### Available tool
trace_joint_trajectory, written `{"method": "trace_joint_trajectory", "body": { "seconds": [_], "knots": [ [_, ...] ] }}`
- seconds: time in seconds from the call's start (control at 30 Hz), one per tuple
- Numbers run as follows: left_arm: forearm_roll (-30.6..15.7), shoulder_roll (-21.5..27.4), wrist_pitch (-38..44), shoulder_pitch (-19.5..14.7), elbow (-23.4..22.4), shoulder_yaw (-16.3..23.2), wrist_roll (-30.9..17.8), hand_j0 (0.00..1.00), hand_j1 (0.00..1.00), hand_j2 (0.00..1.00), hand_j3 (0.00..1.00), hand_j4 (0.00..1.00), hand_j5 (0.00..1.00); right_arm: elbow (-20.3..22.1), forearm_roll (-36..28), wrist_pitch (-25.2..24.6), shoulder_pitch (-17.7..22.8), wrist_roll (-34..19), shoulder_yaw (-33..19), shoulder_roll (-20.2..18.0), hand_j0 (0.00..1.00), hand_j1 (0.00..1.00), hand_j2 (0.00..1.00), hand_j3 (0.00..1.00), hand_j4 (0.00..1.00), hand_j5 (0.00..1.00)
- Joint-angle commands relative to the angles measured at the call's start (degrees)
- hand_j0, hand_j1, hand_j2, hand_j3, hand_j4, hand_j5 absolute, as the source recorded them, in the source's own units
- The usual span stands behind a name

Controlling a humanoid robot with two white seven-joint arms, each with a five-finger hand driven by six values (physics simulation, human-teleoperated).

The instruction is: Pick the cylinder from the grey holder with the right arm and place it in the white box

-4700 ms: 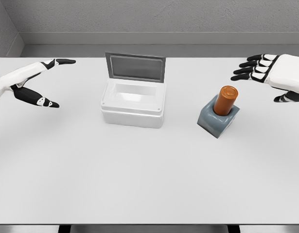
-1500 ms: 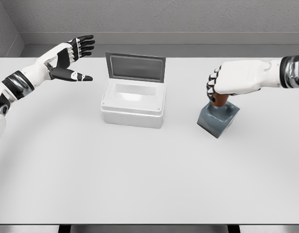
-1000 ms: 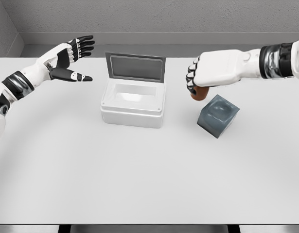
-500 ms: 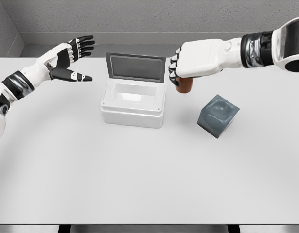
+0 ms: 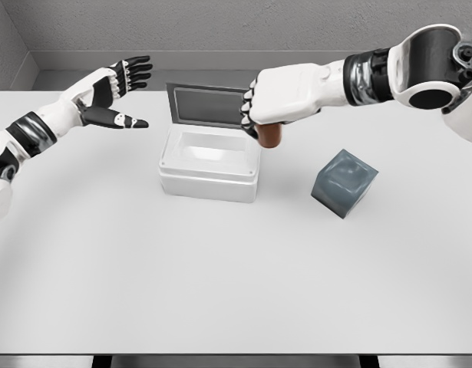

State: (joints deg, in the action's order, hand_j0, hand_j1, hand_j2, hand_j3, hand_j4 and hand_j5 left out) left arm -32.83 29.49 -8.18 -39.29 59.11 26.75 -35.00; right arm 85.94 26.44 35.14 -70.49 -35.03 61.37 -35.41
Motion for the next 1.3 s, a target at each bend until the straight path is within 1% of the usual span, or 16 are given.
{"method": "trace_joint_trajectory", "body": {
  "seconds": [0.0,0.07,0.1,0.17,0.27,0.4,0.53,0.6,0.7,0.87,1.07,1.1,1.13,1.27],
  "knots": [
    [-0.30,-0.31,0.01,0.00,0.04,-0.04,0.00,1.00,1.00,1.00,1.00,1.00,1.00,-2.36,0.63,-0.14,0.00,0.03,-0.02,2.36,0.49,0.49,0.49,0.49,0.49,0.49],
    [-0.30,-0.75,0.01,0.00,0.04,-0.04,0.00,1.00,1.00,1.00,1.00,1.00,1.00,-2.97,1.07,-0.14,0.00,0.03,-0.02,2.97,0.49,0.49,0.49,0.49,0.49,0.49],
    [-0.30,-1.02,0.01,0.00,0.04,-0.04,0.00,1.00,1.00,1.00,1.00,1.00,1.00,-3.68,1.07,-0.14,-0.70,0.03,-0.02,3.85,0.49,0.49,0.49,0.49,0.49,0.49],
    [-0.30,-1.02,0.01,0.00,0.04,-0.04,0.00,1.00,1.00,1.00,1.00,1.00,1.00,-5.17,1.16,-0.14,-0.70,0.03,-0.02,4.91,0.49,0.49,0.49,0.49,0.49,0.49],
    [-0.30,-1.02,0.01,0.00,-0.13,-0.04,0.00,1.00,1.00,1.00,1.00,1.00,1.00,-5.44,1.51,-0.14,-0.79,0.03,-0.02,6.05,0.49,0.49,0.49,0.49,0.49,0.49],
    [-0.30,-1.10,0.01,0.00,-0.13,-0.04,0.00,1.00,1.00,1.00,1.00,1.00,1.00,-7.28,2.03,-0.14,-0.70,0.03,0.07,7.37,0.49,0.49,0.49,0.49,0.49,0.49],
    [-0.30,-1.10,0.01,0.00,-0.13,-0.04,0.00,1.00,1.00,1.00,1.00,1.00,1.00,-10.45,2.91,-0.14,-0.70,0.03,0.07,9.74,0.49,0.49,0.49,0.49,0.49,0.49],
    [-0.30,-1.10,0.01,0.00,-0.13,-0.04,0.00,1.00,1.00,1.00,1.00,1.00,1.00,-11.50,2.91,-0.14,-0.79,0.03,-0.02,10.27,0.49,0.49,0.49,0.49,0.49,0.49],
    [-0.30,-1.10,0.01,0.00,-0.13,-0.04,0.00,1.00,1.00,1.00,1.00,1.00,1.00,-12.29,3.18,-0.14,-0.70,0.03,-0.02,11.24,0.49,0.49,0.49,0.49,0.49,0.49],
    [-0.30,-1.10,0.01,0.00,-0.13,-0.04,0.00,1.00,1.00,1.00,1.00,1.00,1.00,-12.38,3.27,-0.14,-0.79,0.03,-0.02,11.76,0.49,0.49,0.49,0.49,0.49,0.49],
    [-0.30,-1.10,0.01,0.00,-0.13,-0.04,0.00,1.00,1.00,1.00,1.00,1.00,1.00,-13.00,3.27,-0.14,-0.79,0.03,-0.02,12.47,0.52,0.52,0.52,0.52,0.52,0.52],
    [-0.21,-1.10,0.01,0.00,-0.13,-0.04,0.00,1.00,1.00,1.00,1.00,1.00,1.00,-12.91,3.27,-0.14,-0.79,0.03,-0.02,12.55,0.57,0.57,0.57,0.57,0.57,0.57],
    [-0.21,-1.10,0.01,0.00,-0.13,-0.04,0.00,1.00,1.00,1.00,1.00,1.00,1.00,-12.82,3.53,-0.14,-0.70,0.03,-0.11,12.55,1.00,1.00,1.00,1.00,1.00,1.00],
    [-0.21,-1.10,0.01,0.00,-0.13,-0.04,0.00,1.00,1.00,1.00,1.00,1.00,1.00,-12.73,3.97,-0.14,-0.70,0.03,-0.81,12.55,1.00,1.00,1.00,1.00,1.00,1.00]
  ]
}}
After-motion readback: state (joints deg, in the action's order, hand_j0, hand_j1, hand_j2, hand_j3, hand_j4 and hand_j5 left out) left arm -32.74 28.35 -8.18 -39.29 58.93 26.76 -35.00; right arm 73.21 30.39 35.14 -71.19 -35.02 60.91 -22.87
